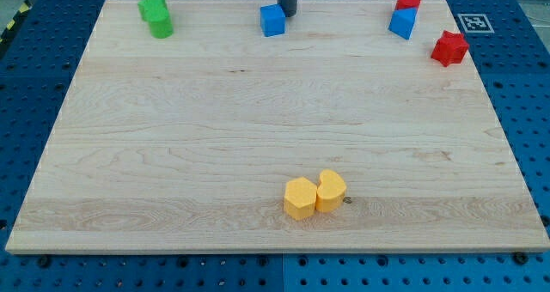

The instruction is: Move the blue cube to the center

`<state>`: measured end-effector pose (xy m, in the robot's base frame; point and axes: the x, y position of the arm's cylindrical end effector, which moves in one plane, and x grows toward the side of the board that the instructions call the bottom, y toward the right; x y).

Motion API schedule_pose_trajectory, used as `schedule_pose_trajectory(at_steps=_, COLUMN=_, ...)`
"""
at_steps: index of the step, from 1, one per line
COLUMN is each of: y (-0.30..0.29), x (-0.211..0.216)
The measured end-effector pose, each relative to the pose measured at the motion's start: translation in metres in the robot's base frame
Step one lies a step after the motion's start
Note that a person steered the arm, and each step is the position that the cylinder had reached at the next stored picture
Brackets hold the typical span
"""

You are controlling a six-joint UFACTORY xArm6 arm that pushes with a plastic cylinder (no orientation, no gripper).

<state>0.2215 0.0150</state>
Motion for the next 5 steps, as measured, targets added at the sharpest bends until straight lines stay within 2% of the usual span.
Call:
schedule_pose_trajectory(at_steps=3, y=-0.007, x=-0.001)
schedule_pose_trajectory(at_steps=5, y=-0.011, x=0.016)
